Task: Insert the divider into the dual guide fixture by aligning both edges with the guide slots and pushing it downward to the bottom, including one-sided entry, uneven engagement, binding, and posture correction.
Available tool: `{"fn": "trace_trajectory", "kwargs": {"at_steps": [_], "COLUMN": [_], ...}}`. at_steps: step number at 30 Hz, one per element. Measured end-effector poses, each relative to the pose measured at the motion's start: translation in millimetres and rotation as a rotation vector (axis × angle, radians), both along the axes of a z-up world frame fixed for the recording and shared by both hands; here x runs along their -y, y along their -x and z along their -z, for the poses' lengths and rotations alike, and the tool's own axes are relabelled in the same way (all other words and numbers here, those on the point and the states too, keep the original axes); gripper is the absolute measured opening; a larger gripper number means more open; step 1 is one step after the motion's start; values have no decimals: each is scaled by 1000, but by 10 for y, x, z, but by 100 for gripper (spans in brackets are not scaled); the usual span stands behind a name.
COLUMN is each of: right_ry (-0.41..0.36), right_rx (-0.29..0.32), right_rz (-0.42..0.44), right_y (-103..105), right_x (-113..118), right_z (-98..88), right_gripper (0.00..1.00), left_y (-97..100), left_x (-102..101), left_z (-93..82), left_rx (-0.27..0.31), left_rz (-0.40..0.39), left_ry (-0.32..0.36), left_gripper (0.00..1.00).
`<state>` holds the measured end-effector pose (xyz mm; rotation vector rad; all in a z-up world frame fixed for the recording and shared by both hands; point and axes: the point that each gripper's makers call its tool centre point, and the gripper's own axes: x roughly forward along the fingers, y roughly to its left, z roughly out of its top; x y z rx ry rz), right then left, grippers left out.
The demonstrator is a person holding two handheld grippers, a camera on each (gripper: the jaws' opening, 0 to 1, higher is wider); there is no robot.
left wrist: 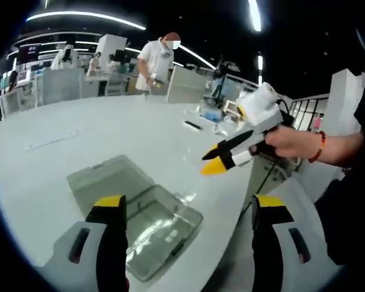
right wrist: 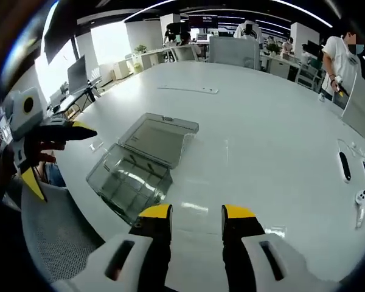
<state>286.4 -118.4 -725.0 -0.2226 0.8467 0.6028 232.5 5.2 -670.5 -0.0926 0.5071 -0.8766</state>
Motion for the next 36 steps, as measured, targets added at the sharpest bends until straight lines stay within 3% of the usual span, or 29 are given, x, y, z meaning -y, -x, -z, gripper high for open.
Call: {"fn": "trace_trajectory", "kwargs": {"at_steps": [19,27,36], "right_ry": [-44,-48,-59], "right_rx": [14,27,41], "right_rz": [-99,-139,-172], "right_y": [180,234,279], "right_x": [-373,-497,-621], "right_z": [-130,-219,-283], "right_gripper": [28,28,28], "left_y": [-156,-218,-257], "left_x": [-44,20,22], "left_z": [-45,-110,-94], "left_rx": [-20,-31,-52], "left_rz": [-89,-121,-140], "left_ry": [61,116,133], "left_gripper": [72,60,51]}}
